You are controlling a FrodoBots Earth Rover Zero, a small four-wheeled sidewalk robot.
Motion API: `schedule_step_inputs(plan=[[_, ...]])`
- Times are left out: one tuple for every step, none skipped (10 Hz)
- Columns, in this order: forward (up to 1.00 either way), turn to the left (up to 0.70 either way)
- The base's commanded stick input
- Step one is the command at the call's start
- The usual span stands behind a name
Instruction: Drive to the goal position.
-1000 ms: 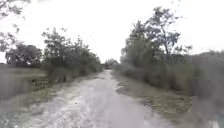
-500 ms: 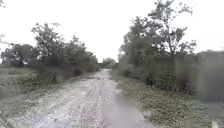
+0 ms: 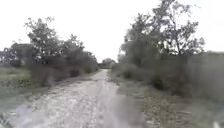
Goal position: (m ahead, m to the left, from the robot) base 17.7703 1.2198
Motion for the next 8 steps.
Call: schedule_step_inputs(plan=[[1.00, 0.00], [1.00, 0.00], [1.00, 0.07], [1.00, 0.27], [1.00, 0.27], [1.00, 0.20], [1.00, 0.00], [1.00, 0.00]])
